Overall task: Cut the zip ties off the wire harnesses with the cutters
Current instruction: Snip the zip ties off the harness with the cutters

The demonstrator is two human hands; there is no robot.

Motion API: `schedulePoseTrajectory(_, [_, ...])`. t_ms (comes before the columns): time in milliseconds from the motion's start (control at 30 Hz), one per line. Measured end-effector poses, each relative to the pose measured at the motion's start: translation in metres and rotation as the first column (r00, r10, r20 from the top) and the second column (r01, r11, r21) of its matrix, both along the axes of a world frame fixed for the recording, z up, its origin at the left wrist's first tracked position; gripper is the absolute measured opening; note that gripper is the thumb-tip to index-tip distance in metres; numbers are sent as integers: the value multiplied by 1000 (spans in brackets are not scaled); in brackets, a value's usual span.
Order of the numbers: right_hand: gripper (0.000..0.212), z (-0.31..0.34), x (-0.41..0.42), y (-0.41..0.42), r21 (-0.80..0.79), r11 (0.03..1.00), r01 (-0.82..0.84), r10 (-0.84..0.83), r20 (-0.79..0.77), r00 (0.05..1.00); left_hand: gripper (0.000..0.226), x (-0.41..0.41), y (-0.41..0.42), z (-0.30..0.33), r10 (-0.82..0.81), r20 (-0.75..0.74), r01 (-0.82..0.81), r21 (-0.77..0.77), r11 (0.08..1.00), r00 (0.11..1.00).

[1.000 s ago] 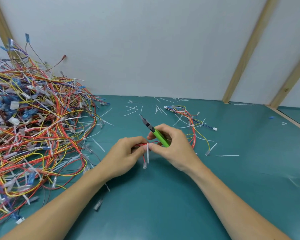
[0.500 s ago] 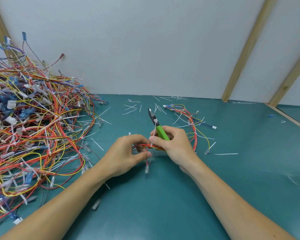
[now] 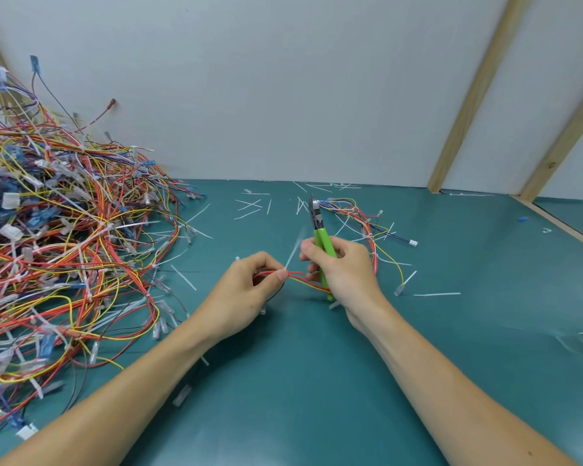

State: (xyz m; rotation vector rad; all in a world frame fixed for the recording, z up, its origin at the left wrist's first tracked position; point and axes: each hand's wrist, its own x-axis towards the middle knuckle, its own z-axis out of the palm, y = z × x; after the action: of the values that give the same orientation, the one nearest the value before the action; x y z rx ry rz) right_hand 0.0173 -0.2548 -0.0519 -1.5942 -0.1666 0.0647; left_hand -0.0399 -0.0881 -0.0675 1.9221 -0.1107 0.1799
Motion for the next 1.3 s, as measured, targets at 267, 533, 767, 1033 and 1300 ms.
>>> schedulePoseTrajectory(267, [32, 25, 0, -17, 45, 998, 53, -59, 149, 987, 9, 3, 0, -4, 123, -4, -123, -79, 989, 992])
schedulePoseTrajectory(533, [31, 38, -8, -7, 352, 935, -28, -19, 128, 992, 18, 5, 13, -2, 152, -9, -152, -144, 978, 988])
schedulePoseTrajectory(767, [34, 43, 6, -28, 33, 999, -18, 7, 302, 953, 18, 4, 8, -2, 124, 10, -122, -97, 988, 992])
schedulePoseTrajectory(1033, [13, 30, 8, -44, -418, 907, -53, 217, 355, 909, 17, 10, 22, 1, 305, -3, -304, -65, 950, 952])
schedulePoseTrajectory(1300, [23, 23, 14, -45, -591, 807, 8, 270, 380, 885, 15, 6, 22, 3, 238, -5, -236, -161, 958, 971])
